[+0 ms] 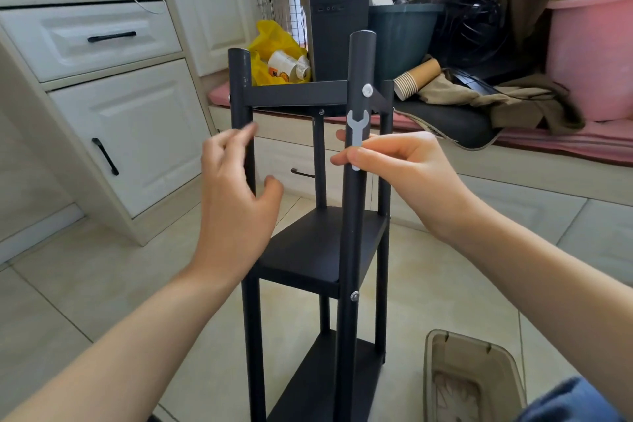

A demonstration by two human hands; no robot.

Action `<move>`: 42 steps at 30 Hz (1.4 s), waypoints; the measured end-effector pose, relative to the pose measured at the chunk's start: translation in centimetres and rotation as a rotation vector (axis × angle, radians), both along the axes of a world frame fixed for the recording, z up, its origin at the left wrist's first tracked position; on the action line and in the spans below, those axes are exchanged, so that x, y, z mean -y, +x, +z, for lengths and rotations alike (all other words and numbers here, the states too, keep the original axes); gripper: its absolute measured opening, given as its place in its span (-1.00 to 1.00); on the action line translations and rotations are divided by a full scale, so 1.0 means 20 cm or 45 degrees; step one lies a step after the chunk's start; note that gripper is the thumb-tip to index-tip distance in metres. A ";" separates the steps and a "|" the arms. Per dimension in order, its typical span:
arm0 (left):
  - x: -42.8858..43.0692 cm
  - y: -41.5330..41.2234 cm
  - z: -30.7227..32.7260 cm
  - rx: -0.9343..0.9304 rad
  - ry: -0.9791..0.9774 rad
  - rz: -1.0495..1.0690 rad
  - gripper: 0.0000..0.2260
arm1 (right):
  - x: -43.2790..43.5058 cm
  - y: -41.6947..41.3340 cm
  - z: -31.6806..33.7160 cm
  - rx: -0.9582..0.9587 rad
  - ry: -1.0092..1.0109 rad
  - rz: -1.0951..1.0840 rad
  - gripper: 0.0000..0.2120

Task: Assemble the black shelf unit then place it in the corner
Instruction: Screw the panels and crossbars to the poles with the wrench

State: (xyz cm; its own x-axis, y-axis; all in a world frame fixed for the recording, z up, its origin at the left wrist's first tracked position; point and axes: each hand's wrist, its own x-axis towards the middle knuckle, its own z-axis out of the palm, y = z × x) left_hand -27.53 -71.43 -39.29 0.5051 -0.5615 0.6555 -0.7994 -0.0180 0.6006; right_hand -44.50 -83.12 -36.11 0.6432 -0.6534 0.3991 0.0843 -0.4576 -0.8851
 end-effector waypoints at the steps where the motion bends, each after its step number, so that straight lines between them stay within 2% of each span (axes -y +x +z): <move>1: 0.00 -0.03 0.00 -0.045 0.000 -0.064 -0.54 | 0.00 0.00 0.00 0.003 0.004 -0.007 -0.83; 5: 0.02 -0.13 -0.03 -0.559 0.347 -0.471 -0.63 | -0.01 0.02 -0.01 0.022 0.025 -0.020 -0.85; 7: 0.04 -0.17 -0.06 -0.686 0.500 -0.622 -0.63 | -0.02 0.03 -0.01 0.026 0.040 -0.019 -0.85; 10: 0.06 -0.20 -0.10 -0.772 0.520 -0.675 -0.69 | -0.03 0.05 0.00 0.025 0.066 -0.029 -0.86; 17: 0.09 -0.22 -0.08 -0.696 0.488 -0.687 -0.82 | -0.08 0.10 0.00 0.061 0.062 -0.057 -0.86; 25: 0.06 -0.15 -0.09 -0.718 0.508 -0.838 -0.80 | -0.10 0.12 -0.03 0.077 -0.056 -0.175 -0.88; 30: 0.03 -0.10 -0.08 -0.686 0.529 -0.880 -0.82 | -0.12 0.13 -0.03 0.083 -0.084 -0.135 -0.88; 37: 0.01 -0.11 -0.05 -0.714 0.459 -0.868 -0.90 | -0.10 0.12 -0.03 0.123 0.009 -0.016 -0.86; 42: 0.03 -0.13 -0.05 -0.716 0.365 -0.854 -0.80 | -0.11 0.14 -0.03 0.145 0.061 0.029 -0.85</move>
State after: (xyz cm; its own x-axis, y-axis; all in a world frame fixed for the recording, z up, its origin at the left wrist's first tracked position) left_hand -30.19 -72.04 -40.23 0.2174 -0.9548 0.2026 -0.2878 0.1356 0.9480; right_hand -41.77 -80.98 -36.79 0.6106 -0.6592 0.4389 0.1952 -0.4118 -0.8901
